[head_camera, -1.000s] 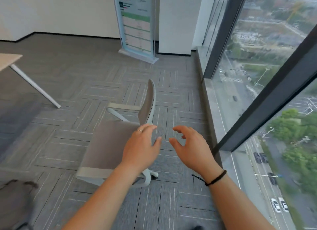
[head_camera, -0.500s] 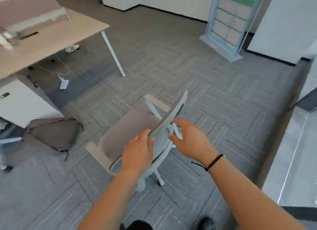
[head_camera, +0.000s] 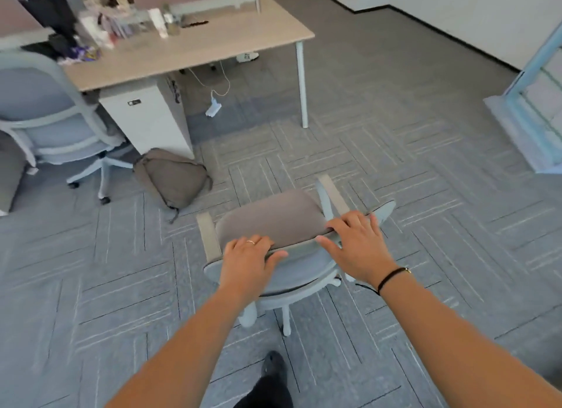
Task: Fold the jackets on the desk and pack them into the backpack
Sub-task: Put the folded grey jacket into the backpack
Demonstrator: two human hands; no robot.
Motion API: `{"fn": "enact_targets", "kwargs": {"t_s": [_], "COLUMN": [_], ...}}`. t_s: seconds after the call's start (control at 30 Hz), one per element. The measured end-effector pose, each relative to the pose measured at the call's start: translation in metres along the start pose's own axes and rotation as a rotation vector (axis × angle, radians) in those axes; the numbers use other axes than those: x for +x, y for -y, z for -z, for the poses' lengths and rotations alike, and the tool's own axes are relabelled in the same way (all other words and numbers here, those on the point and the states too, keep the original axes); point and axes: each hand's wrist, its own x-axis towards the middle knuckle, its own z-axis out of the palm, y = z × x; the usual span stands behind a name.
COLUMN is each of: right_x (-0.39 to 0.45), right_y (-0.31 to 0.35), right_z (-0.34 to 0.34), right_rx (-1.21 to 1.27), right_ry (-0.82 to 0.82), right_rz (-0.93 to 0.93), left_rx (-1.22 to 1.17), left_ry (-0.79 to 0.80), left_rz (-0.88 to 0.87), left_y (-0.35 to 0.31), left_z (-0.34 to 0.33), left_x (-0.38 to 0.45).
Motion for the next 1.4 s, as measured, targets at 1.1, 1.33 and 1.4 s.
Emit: {"fn": "enact_targets", "kwargs": {"t_s": [1.1, 1.33, 1.4], "right_x": [0.498, 0.642, 0.680], "right_y": [-0.072, -0.107, -0.114], "right_z": [0.044, 0.063, 0.069], "right_rx": [-0.268, -0.287, -0.279], "right_ry": [0.037, 0.081, 0.090], "right_rz": [0.227, 0.312, 0.331], "left_rx": [0.120, 0.047, 0.029], "left_ry": [0.056, 0.107, 0.127], "left_rz": [0.220, 0.340, 0.362], "left_y": [0.092, 0.097, 0.102], "left_z": [-0.008, -0.009, -0.007], "left_x": [0.468, 0.607, 0.644]}}
